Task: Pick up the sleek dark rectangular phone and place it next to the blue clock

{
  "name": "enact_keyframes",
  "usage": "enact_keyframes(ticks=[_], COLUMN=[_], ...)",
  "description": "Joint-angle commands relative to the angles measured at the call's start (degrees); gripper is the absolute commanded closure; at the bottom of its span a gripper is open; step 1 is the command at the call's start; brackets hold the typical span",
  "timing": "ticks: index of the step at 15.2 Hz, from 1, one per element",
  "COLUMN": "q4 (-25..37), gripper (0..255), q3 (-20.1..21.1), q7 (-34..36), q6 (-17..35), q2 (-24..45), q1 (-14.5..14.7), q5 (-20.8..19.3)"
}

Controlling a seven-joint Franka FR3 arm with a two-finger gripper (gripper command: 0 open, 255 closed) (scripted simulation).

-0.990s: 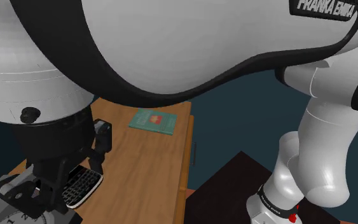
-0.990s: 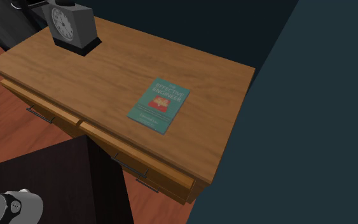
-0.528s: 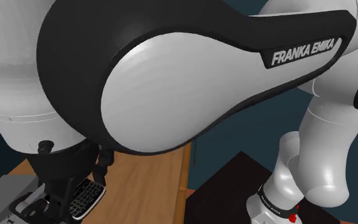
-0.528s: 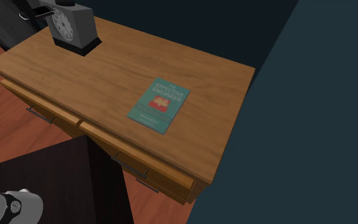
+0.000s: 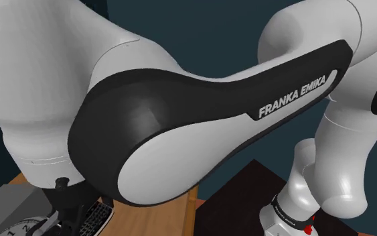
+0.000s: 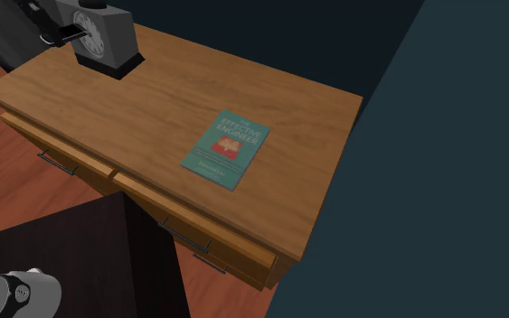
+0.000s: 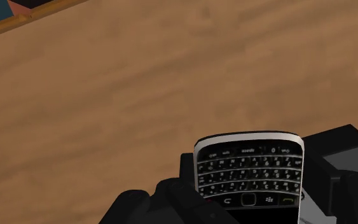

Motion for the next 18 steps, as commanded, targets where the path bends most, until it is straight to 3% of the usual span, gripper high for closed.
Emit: enact_keyframes(ticks=[1,18], q4=[-1.5,-11.0], gripper=[255,255], q3=[0.0,-0.7], q7=[0.1,1.6], q6=[1.5,13.6], q2=[0.0,3.0], q1=[0.0,0.2], q5=[0.0,-2.2])
